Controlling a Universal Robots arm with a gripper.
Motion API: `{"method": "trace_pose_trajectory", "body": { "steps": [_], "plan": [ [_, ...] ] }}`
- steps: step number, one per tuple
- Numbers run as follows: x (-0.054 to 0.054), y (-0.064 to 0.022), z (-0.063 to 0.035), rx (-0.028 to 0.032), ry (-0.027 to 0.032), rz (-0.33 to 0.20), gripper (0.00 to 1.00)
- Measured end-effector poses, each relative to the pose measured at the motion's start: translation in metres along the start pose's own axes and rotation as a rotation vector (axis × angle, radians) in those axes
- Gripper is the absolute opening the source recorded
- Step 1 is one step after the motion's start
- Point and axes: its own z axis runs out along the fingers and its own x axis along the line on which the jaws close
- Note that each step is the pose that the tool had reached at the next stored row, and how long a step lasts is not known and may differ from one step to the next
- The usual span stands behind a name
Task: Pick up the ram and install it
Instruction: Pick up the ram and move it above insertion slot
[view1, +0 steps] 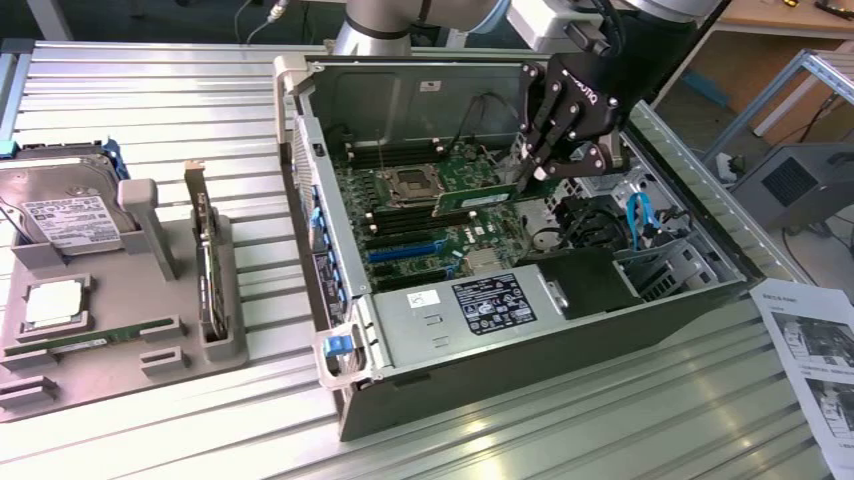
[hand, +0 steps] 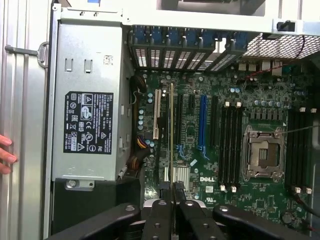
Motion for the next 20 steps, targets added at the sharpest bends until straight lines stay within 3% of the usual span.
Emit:
{"method": "trace_pose_trajectory", "body": {
  "steps": [20],
  "plan": [
    [-0.051,-0.0024,0.0031,0.0002,0.0000,0.000,0.13]
  ]
}}
